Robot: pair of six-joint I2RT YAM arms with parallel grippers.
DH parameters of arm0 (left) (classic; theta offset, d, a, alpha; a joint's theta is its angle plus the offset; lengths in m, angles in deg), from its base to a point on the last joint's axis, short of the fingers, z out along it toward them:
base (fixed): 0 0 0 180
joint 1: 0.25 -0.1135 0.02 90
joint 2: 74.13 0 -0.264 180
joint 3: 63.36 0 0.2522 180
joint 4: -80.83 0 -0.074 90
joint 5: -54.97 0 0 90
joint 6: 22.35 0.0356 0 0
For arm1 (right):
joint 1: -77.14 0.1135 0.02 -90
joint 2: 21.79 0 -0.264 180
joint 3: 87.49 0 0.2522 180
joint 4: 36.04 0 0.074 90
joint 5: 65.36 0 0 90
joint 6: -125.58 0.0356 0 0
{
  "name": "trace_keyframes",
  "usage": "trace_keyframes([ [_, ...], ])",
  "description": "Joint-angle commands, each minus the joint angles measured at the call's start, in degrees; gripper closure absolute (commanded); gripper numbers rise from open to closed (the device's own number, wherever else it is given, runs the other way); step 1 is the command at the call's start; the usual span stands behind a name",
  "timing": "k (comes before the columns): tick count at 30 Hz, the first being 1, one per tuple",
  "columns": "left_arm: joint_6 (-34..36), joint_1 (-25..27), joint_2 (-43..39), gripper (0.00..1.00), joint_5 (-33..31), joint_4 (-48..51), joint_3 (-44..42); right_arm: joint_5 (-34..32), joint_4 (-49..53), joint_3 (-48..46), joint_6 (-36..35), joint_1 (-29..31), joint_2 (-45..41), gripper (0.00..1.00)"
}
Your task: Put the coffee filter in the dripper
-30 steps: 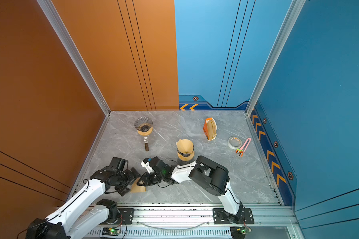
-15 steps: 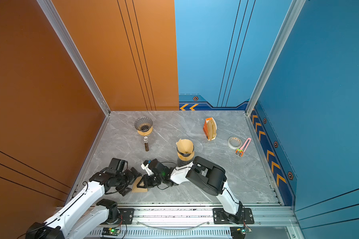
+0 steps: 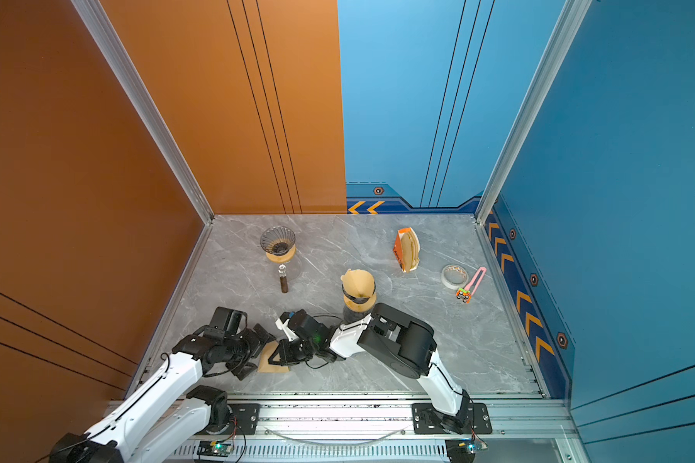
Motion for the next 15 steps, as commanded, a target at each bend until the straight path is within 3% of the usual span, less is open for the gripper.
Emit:
trace_keyframes([
  [1,3.42,-1.25,-0.7,0.02,0.89,3.36,2.61,-1.05,1.61,-0.83,-1.17,-0.92,-4.17,0.9],
  [10,12.27,-7.12,-2.62,0.02,5.5,5.97,11.02,-2.34,11.68,-0.35,-7.07,-2.96,-10.39,0.93],
  [15,19.53,-10.18,-1.96,0.02,9.44,5.54,15.84,-4.7,22.36,2.5,-13.51,-3.96,-13.44,0.96],
])
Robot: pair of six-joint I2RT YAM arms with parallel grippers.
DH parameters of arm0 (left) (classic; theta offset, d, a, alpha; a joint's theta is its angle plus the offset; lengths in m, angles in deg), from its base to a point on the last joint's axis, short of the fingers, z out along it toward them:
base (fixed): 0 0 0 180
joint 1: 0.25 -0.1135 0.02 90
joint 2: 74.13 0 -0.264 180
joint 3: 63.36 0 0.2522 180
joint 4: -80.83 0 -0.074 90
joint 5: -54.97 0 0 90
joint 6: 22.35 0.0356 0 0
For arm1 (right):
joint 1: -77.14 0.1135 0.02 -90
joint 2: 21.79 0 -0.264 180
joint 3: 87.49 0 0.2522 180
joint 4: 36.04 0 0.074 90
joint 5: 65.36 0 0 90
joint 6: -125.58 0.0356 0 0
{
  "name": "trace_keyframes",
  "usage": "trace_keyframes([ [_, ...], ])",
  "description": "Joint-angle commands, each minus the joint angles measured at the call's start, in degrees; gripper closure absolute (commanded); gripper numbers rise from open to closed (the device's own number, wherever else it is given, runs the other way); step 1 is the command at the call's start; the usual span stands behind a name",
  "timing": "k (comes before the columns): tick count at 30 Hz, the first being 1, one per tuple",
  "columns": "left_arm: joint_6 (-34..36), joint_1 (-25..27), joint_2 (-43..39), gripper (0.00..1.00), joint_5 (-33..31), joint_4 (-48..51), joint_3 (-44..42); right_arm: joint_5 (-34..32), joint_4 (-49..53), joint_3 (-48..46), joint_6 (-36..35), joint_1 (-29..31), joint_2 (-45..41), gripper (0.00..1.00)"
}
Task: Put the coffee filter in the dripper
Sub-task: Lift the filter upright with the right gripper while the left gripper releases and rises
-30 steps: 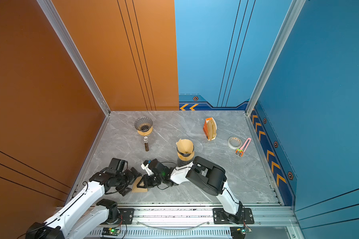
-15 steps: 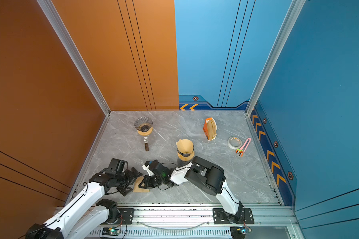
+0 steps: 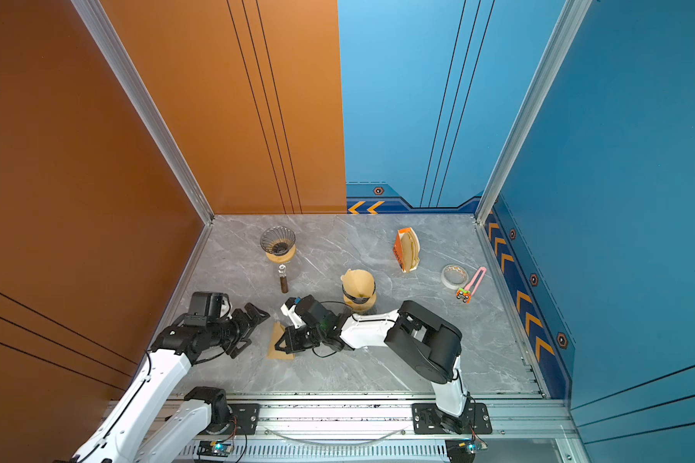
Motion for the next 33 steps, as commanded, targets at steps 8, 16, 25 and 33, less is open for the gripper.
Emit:
trace_keyframes([
  [8,14.02,-6.79,3.52,0.02,8.62,-0.13,10.27,-10.11,24.59,7.95,-14.46,-1.71,-6.82,0.96],
  [16,19.08,-12.98,10.32,0.02,14.32,-4.74,18.1,-19.44,37.22,15.71,-21.57,-3.46,-9.08,0.97],
  [25,19.47,-17.16,18.98,0.02,15.92,-9.24,26.74,-31.06,44.98,26.14,-27.87,-4.83,-8.01,0.97],
  [33,18.23,-14.59,24.54,0.02,13.12,-15.18,28.32,-39.46,48.19,36.03,-32.25,-5.47,-4.27,0.97],
])
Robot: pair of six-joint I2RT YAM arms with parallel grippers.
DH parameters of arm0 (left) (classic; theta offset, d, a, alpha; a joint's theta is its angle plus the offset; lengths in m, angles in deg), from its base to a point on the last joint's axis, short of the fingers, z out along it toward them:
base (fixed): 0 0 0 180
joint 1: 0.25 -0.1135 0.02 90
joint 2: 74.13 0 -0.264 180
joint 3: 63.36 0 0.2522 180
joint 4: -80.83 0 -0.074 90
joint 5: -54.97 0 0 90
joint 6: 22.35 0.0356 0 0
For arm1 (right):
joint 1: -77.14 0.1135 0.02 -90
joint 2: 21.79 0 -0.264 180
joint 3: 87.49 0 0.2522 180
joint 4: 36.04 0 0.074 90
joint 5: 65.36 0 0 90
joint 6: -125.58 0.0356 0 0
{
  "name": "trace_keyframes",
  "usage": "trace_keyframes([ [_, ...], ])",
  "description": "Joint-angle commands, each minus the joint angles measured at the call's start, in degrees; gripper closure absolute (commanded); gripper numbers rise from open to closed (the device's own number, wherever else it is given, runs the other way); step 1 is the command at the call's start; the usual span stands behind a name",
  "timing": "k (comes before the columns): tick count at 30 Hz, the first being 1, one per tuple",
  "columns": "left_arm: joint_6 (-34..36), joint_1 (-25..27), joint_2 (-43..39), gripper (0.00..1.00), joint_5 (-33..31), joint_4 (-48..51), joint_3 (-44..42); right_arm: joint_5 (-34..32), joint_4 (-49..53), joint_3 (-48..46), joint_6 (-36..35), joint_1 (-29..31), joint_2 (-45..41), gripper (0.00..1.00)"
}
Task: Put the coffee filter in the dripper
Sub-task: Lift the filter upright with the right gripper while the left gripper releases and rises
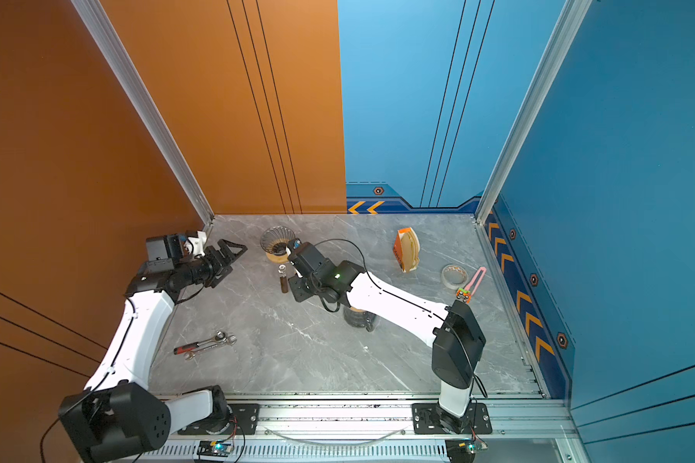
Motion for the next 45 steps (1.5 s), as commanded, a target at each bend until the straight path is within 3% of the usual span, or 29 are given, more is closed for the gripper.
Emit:
trace_keyframes([
  [1,2.57,3.04,0.65,0.02,-3.04,-2.04,1.77,-5.14,3.58,2.95,-2.95,-0.58,1.92,0.97],
  [7,10.07,13.39,1.24,0.01,-18.18,3.4,2.05,-5.55,4.13,3.19,-3.68,-0.77,-0.16,0.97],
  [12,13.35,20.45,2.57,0.07,-27.7,4.06,2.55,-6.01,4.37,-1.35,-4.3,-0.84,-5.15,0.97],
  [16,15.29,25.15,5.22,0.21,-34.69,5.01,3.47,-5.76,4.29,-6.3,-3.86,-1.29,-10.68,0.97],
  [24,16.03,33.44,11.8,0.26,-48.6,5.01,5.41,-4.08,3.34,-14.47,-1.7,-1.54,-20.0,0.97],
  [28,14.18,34.99,15.21,0.35,-52.0,3.82,5.86,-3.47,2.87,-17.2,-0.89,-1.54,-23.31,0.97],
  [36,12.01,37.03,19.5,0.37,-57.68,1.17,6.41,-3.35,2.53,-20.1,0.21,-1.72,-25.83,0.96],
  [45,11.46,37.04,22.53,0.46,-55.97,-3.83,5.79,-3.55,2.61,-21.5,1.01,-1.72,-26.8,0.96],
])
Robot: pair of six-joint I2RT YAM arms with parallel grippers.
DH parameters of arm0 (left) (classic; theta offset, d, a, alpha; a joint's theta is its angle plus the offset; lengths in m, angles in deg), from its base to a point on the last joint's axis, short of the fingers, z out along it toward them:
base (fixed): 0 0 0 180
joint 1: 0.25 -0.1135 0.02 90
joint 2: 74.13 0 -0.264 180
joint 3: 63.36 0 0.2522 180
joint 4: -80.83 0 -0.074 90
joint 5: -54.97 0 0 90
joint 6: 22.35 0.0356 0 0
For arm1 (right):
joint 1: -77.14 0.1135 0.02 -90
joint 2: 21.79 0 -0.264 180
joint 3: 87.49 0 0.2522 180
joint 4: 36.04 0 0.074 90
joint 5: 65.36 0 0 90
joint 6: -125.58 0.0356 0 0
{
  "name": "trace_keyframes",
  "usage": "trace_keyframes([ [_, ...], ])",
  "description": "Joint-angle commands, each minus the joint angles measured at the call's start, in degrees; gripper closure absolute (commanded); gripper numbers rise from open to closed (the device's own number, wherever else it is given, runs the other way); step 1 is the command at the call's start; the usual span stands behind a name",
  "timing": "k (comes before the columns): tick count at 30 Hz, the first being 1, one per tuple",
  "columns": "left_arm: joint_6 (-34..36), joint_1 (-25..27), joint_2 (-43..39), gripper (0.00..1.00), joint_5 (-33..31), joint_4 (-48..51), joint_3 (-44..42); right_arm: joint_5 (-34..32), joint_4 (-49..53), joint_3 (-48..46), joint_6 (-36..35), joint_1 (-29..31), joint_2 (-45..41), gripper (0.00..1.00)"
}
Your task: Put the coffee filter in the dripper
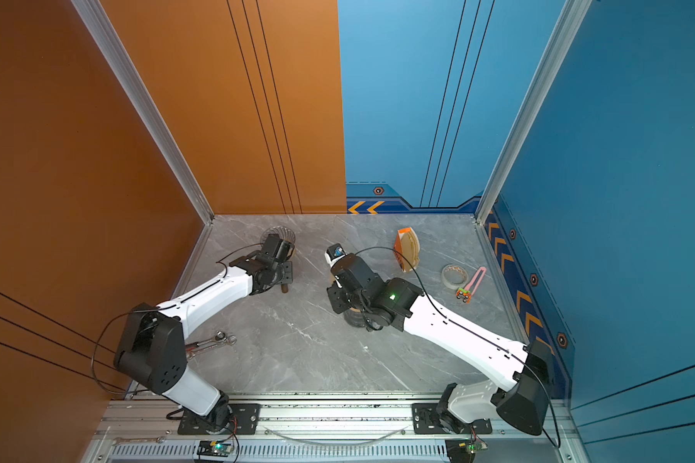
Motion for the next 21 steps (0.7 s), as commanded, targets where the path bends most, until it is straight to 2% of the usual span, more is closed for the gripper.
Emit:
trace_keyframes([
  [1,-0.63,0.34,1.25,0.47,-0.64,-2.75,1.4,0.58,-0.38,-0.97,1.19,-0.34,-1.79,0.96],
  [21,-0.37,0.25,5.39,0.66,-2.95,-5.02,2.15,0.86,0.32,-1.71,2.08,-0.43,-2.41,0.96],
])
